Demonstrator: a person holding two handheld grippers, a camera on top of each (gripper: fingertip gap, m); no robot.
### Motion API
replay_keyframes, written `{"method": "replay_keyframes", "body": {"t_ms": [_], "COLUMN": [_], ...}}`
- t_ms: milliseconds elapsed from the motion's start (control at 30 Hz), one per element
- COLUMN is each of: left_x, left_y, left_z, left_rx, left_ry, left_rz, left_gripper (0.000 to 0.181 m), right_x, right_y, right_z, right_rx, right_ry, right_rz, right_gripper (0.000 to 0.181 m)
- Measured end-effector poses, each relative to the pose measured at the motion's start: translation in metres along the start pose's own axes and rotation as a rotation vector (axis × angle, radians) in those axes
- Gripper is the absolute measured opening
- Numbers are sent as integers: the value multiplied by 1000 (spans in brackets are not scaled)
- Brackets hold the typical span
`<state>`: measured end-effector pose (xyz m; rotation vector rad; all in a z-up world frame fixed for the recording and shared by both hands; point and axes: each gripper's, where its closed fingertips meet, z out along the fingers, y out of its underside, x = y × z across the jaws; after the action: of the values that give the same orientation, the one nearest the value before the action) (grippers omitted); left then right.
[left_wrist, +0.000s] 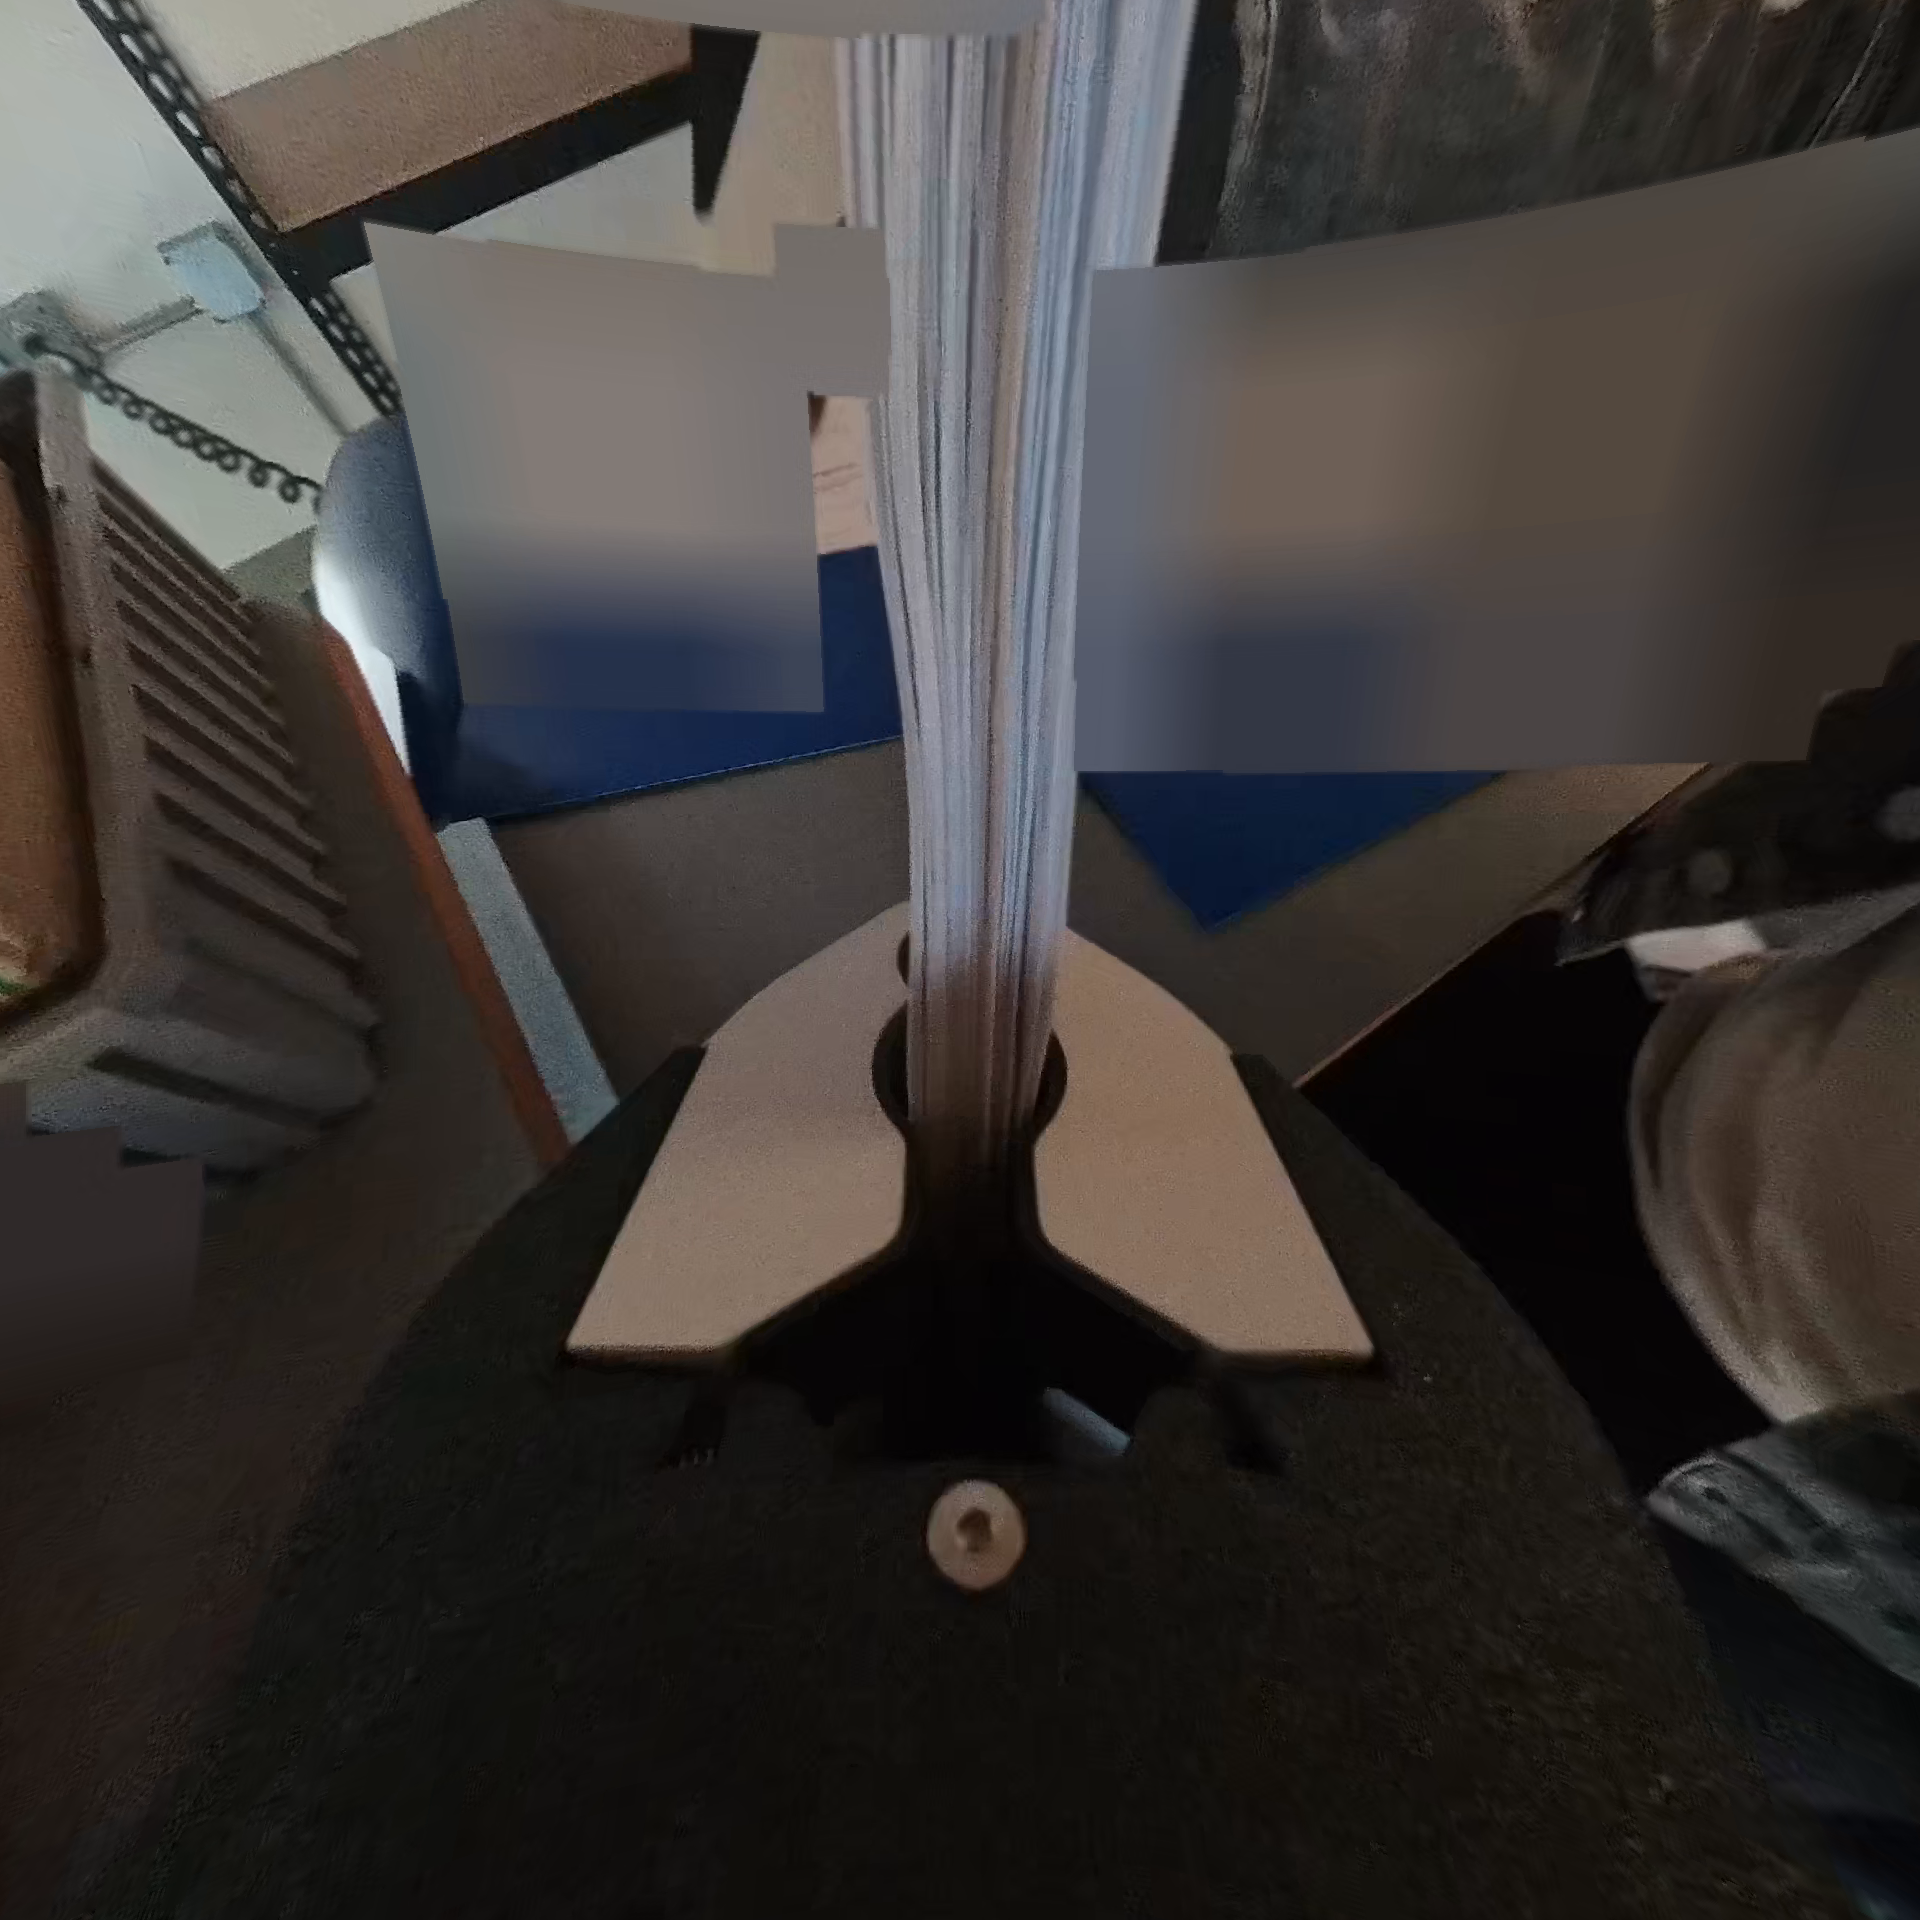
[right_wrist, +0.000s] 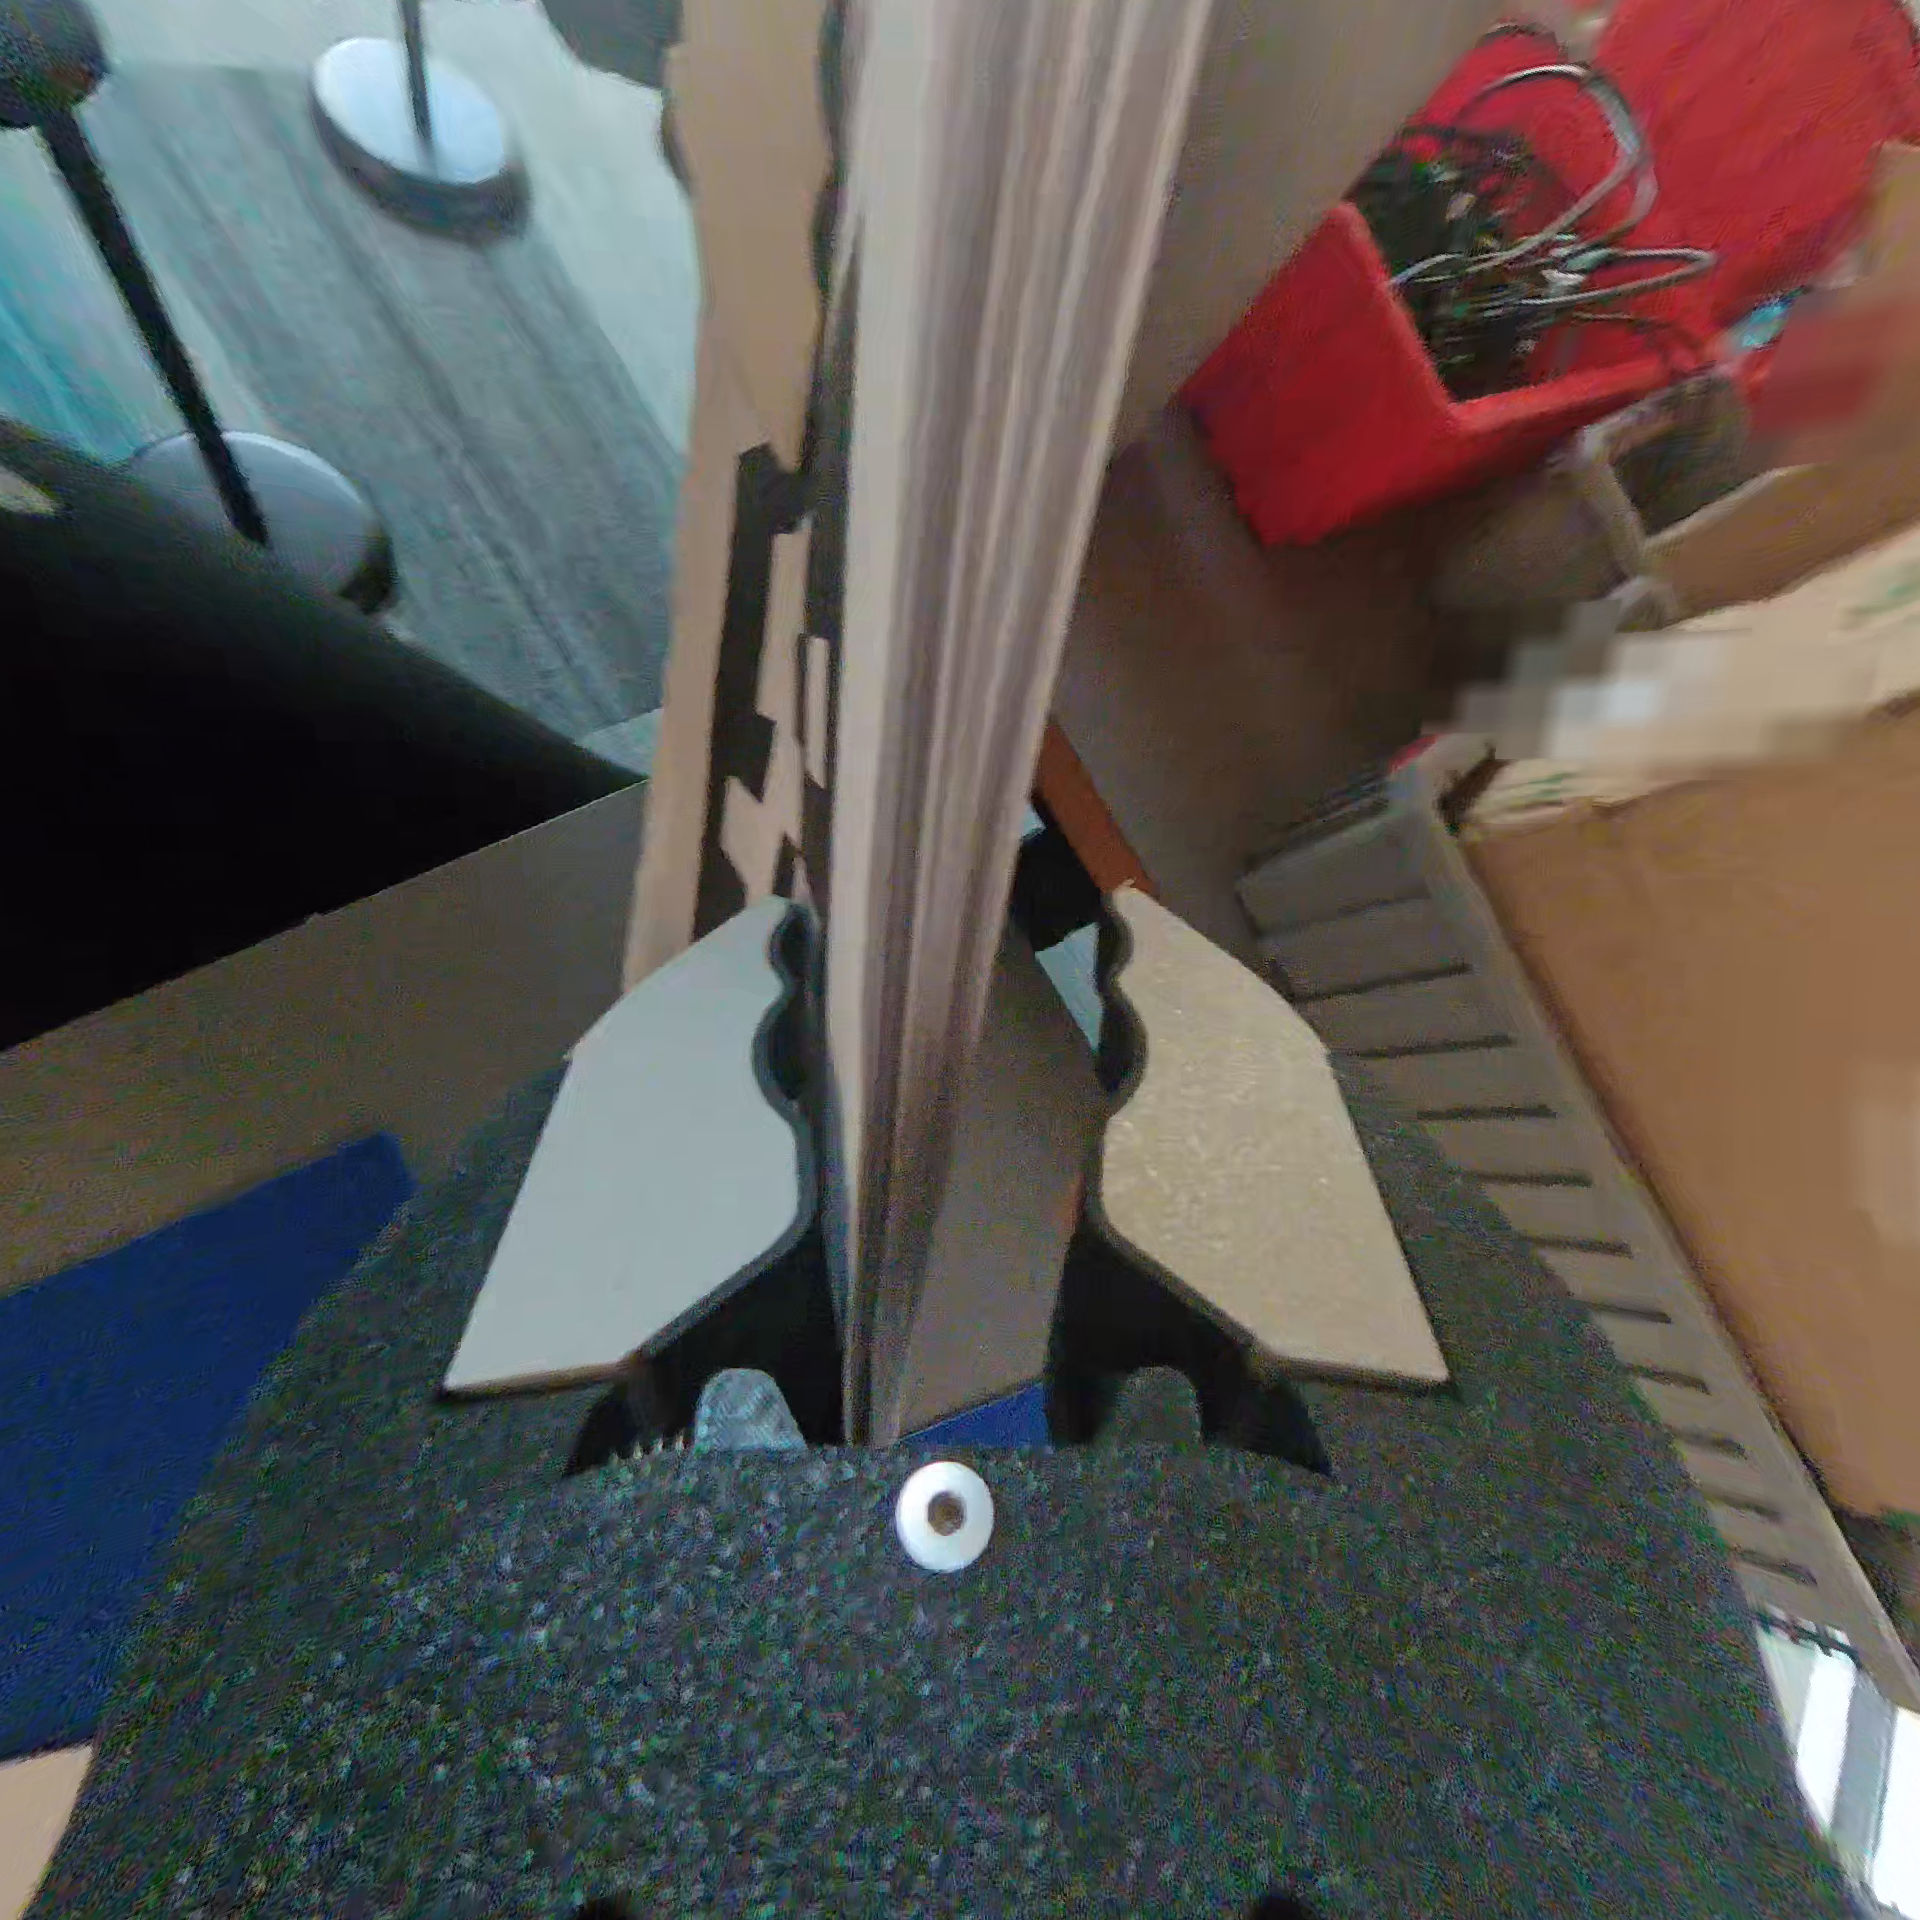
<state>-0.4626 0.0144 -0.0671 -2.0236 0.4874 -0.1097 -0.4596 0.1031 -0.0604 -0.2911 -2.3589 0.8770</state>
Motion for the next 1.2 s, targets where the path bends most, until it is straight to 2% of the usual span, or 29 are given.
{"method": "replay_keyframes", "body": {"t_ms": [67, 133, 167, 200, 233, 267, 300, 367, 400, 433, 467, 500, 533, 567, 633, 700, 867, 933, 1033, 1100, 1133, 1167, 1200], "left_x": [-4, -5, -5, -4, -3, -3, -2, -1, 0, 1, 3, 3, 1, -1, -3, -2, 13, 18, 17, 22, 23, 22, 20], "left_y": [2, 4, 4, 5, 5, 6, 6, 8, 10, 12, 15, 19, 22, 24, 28, 30, 32, 39, 65, 89, 94, 95, 97], "left_z": [-11, -24, -30, -37, -42, -46, -47, -43, -38, -33, -26, -25, -24, -24, -25, -25, -2, 4, 18, 43, 49, 47, 45], "left_rx": [89, 176, 218, 254, 284, 310, 330, 352, 354, 352, 346, 362, 395, 425, 474, 519, 469, 515, 511, 481, 515, 562, 553], "left_ry": [49, 79, 88, 88, 86, 82, 78, 64, 61, 58, 51, 21, -27, -73, -225, -383, -635, -640, -620, -521, -493, -502, -525], "left_rz": [-140, -240, -268, -278, -288, -296, -311, -324, -332, -342, -349, -354, -355, -365, -324, -295, -109, -137, -214, -273, -315, -327, -317], "left_gripper": [12, 12, 12, 12, 12, 12, 12, 12, 11, 12, 12, 11, 13, 13, 12, 12, 12, 16, 14, 42, 56, 56, 52], "right_x": [29, 45, 43, 35, 23, 8, -8, -35, -41, -42, -41, -35, -34, -33, -32, -31, -34, -40, -54, -71, -76, -77, -78], "right_y": [-3, -3, 3, 14, 30, 46, 55, 51, 49, 48, 47, 48, 45, 42, 36, 32, 40, 46, 67, 82, 82, 80, 81], "right_z": [-26, -68, -90, -104, -106, -94, -76, -39, -22, -8, -1, -1, -3, -5, -5, -6, 0, 1, 17, 37, 42, 43, 46], "right_rx": [35, 250, 407, 552, 646, 695, 729, 778, 748, 709, 694, 695, 701, 683, 626, 589, 512, 515, 459, 430, 476, 500, 486], "right_ry": [182, 347, 393, 402, 369, 287, 171, -28, -61, -73, -85, -66, -86, -71, 55, 165, 377, 406, 343, 244, 212, 208, 208], "right_rz": [112, 300, 399, 488, 575, 662, 741, 770, 736, 687, 640, 635, 627, 611, 536, 555, 611, 581, 612, 603, 590, 572, 542], "right_gripper": [94, 125, 129, 126, 121, 119, 124, 118, 112, 95, 55, 32, 19, 15, 12, 11, 12, 11, 13, 39, 51, 47, 45]}}
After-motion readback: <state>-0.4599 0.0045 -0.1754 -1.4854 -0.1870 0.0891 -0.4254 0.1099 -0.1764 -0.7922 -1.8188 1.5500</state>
